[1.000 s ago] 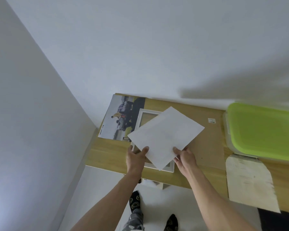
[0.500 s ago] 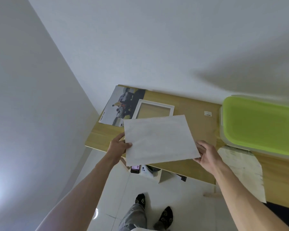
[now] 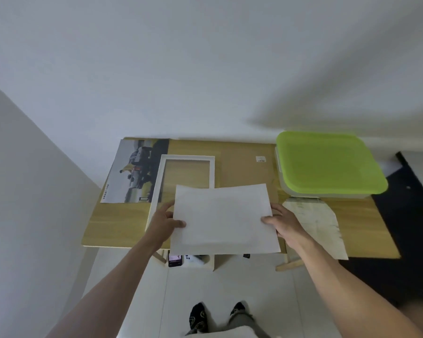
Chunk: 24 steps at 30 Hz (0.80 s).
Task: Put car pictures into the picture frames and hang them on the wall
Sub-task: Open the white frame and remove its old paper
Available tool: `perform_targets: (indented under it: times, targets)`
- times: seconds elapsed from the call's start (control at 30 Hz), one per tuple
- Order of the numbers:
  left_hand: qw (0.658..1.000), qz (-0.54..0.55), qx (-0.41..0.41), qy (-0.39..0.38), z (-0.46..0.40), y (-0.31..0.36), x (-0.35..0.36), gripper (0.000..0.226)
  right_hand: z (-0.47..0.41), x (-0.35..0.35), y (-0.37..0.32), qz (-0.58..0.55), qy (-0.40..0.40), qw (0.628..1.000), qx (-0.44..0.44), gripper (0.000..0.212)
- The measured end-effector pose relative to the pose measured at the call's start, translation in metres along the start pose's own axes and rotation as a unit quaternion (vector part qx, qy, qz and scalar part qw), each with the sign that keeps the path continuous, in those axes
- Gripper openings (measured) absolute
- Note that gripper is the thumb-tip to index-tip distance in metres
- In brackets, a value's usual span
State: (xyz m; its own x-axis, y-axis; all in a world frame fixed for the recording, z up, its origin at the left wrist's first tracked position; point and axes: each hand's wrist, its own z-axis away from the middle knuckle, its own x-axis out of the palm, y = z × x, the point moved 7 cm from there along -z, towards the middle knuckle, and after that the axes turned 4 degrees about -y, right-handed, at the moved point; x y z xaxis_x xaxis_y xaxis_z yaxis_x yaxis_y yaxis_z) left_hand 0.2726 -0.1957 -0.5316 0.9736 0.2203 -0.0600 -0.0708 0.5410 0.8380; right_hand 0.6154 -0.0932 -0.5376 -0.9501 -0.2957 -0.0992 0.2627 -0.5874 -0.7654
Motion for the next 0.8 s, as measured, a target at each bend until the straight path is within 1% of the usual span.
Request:
perform_targets:
  times: [0.1, 0.23, 0.4, 0.5, 0.63, 0.8]
  targets:
    - [1.000, -0.014, 0.000, -0.020, -0.006, -0.001, 0.037, 0.067, 0.010, -0.035, 0.009, 0.009, 0.052, 0.999, -0.007, 0.053]
    - [0.997, -0.064, 0.002, -0.050, -0.017, -0.004, 0.090, 0.059, 0.019, -0.087, 0.023, 0.020, 0.096, 0.995, -0.004, 0.059]
    - [0.984, -0.151, 0.017, -0.088, -0.023, -0.011, 0.177, 0.062, 0.017, -0.163, 0.052, 0.052, 0.117, 0.992, 0.015, 0.066]
    - [0.987, -0.145, 0.004, -0.075, -0.024, -0.015, 0.224, 0.063, 0.016, -0.211, 0.064, 0.063, 0.120, 0.990, 0.027, 0.069]
    - [0.987, -0.148, -0.009, -0.067, -0.030, -0.016, 0.290, 0.066, 0.009, -0.281, 0.072, 0.071, 0.124, 0.989, 0.035, 0.069]
    - [0.984, -0.174, -0.006, -0.032, -0.042, -0.016, 0.341, 0.067, -0.010, -0.333, 0.078, 0.085, 0.108, 0.990, 0.028, 0.066]
